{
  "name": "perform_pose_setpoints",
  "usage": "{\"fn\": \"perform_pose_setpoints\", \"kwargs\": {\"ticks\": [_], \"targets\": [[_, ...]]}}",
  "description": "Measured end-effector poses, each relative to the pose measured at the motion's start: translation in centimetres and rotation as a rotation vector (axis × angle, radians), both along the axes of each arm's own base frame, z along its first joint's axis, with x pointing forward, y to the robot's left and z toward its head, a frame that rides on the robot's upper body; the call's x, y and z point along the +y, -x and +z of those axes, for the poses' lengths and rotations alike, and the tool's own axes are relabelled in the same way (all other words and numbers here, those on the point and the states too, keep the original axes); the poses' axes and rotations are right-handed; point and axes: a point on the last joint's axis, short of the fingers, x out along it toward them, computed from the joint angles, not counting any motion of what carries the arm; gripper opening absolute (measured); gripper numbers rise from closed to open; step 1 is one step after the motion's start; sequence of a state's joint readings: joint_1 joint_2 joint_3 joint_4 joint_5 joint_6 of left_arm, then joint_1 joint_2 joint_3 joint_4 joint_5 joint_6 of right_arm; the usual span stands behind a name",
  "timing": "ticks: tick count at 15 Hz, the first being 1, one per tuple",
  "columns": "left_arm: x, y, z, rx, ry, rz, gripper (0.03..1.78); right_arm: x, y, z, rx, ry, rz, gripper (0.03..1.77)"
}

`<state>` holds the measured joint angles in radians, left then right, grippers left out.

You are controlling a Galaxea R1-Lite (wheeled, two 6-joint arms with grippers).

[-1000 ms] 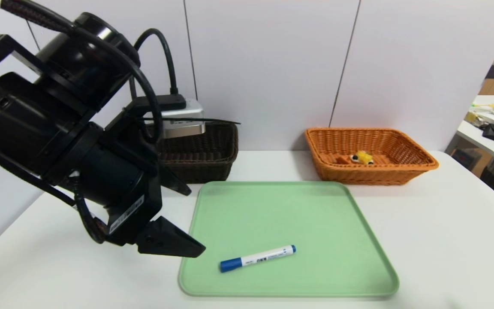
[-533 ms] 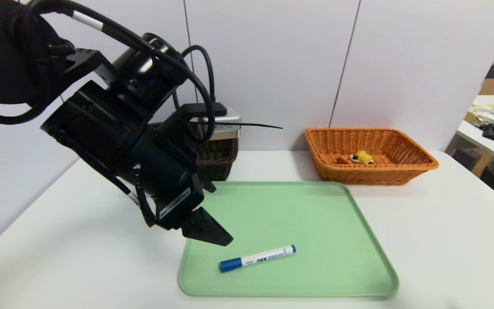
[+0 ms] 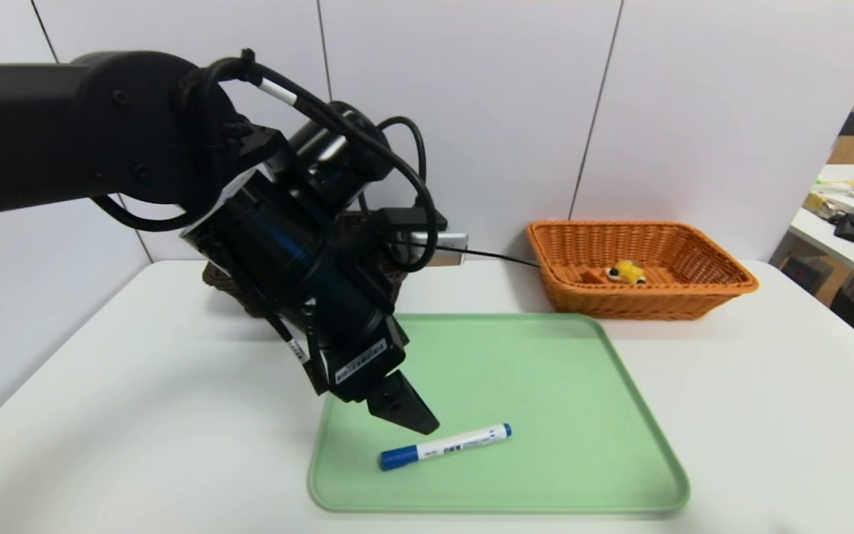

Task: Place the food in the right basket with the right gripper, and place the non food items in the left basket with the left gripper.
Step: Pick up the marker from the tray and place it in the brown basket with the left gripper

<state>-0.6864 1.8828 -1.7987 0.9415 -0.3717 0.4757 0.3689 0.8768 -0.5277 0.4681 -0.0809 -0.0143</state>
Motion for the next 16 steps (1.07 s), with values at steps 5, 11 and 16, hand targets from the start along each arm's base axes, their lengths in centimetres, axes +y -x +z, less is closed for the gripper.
{"fn": "perform_pose_setpoints", "kwargs": {"ticks": [5, 11, 16], "targets": [[-1.6, -1.1, -2.8, 0.066, -0.076, -0.014, 1.69, 0.1, 0.0, 0.0, 0.001, 0.0, 0.018, 1.7], [-3.0, -2.3, -5.7, 0.109, -0.153, -0.018, 1.69, 0.2, 0.0, 0.1, 0.0, -0.012, 0.036, 1.7], [-3.8, -2.8, -7.4, 0.11, -0.225, -0.009, 1.69, 0.2, 0.0, 0.1, 0.002, -0.011, 0.035, 1.7]]}}
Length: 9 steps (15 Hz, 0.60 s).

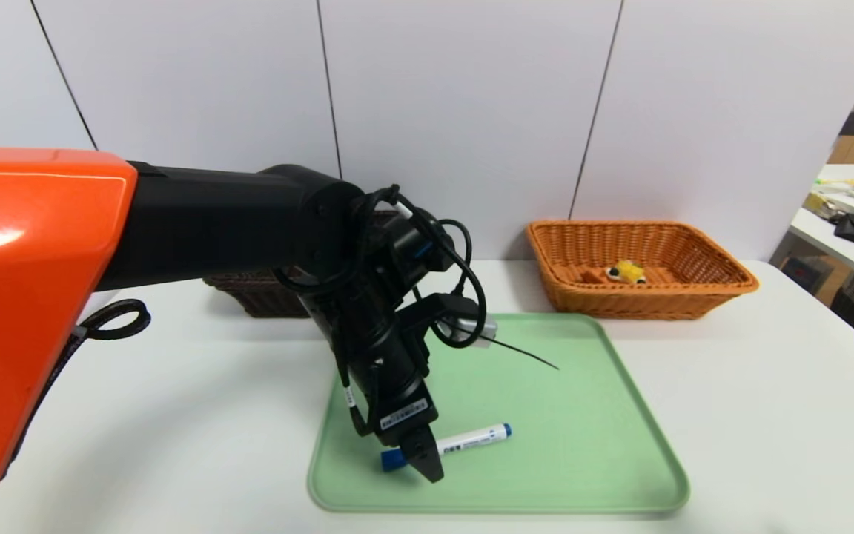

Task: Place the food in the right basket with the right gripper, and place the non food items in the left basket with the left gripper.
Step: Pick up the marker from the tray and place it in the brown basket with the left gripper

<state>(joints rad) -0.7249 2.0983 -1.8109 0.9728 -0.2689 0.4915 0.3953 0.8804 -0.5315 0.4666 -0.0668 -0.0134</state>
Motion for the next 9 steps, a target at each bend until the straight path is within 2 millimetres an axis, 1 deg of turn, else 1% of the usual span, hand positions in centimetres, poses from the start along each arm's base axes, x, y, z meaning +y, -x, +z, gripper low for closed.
{"fn": "perform_pose_setpoints", "kwargs": {"ticks": [9], "targets": [[-0.7, 0.0, -1.9, 0.036, -0.077, -0.004, 1.69, 0.1, 0.0, 0.0, 0.0, 0.002, 0.01, 1.7]]}}
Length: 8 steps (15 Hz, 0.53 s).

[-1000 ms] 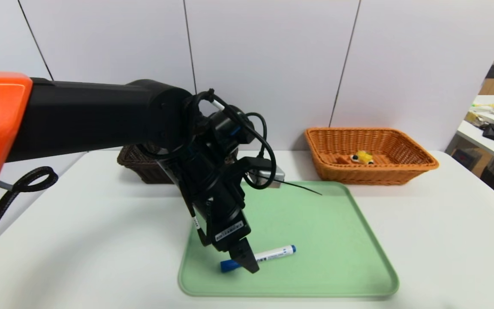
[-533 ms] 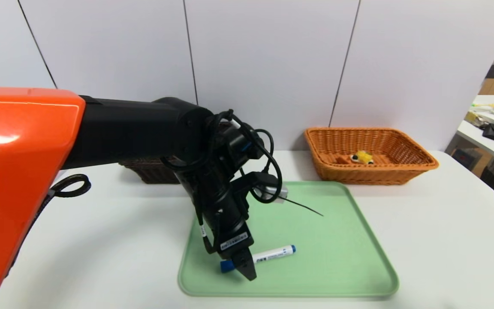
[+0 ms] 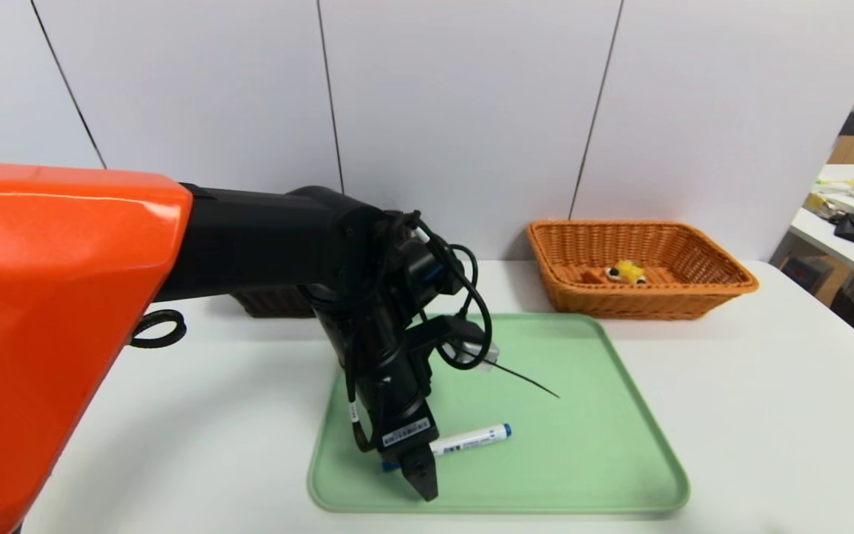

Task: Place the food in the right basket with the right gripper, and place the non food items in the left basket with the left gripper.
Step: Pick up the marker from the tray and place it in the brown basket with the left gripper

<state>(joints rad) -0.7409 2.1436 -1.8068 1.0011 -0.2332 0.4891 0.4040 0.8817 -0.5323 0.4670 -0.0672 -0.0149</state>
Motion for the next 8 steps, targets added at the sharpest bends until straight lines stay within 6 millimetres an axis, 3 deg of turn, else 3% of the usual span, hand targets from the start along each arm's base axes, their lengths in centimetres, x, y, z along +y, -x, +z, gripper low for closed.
{"fn": "perform_pose_setpoints", "kwargs": {"ticks": [8], "targets": [[-0.58, -0.08, -0.83, -0.026, -0.05, 0.003, 1.69, -0.03, 0.09, -0.11, 0.002, 0.0, 0.002, 1.7]]}}
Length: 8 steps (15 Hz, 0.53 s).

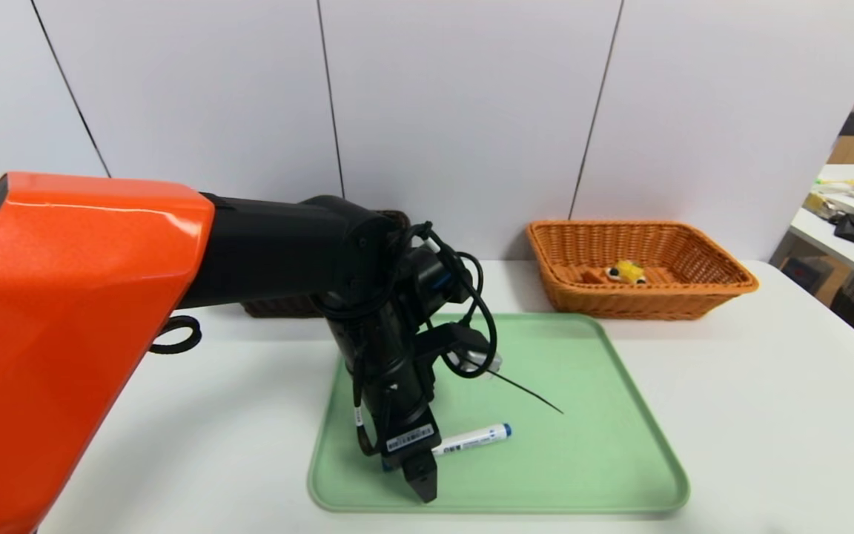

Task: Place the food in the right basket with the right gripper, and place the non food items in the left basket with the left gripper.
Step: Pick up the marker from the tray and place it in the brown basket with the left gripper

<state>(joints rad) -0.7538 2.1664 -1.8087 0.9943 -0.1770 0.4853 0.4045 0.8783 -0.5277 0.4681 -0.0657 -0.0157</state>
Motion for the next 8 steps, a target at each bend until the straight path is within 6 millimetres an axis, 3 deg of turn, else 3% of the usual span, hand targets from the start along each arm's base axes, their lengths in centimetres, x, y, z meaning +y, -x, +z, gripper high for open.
{"fn": "perform_pose_setpoints", "kwargs": {"ticks": [8], "targets": [[-0.16, -0.03, -0.34, 0.004, -0.008, 0.006, 1.69, 0.0, 0.02, 0.01, 0.0, -0.003, 0.004, 1.7]]}}
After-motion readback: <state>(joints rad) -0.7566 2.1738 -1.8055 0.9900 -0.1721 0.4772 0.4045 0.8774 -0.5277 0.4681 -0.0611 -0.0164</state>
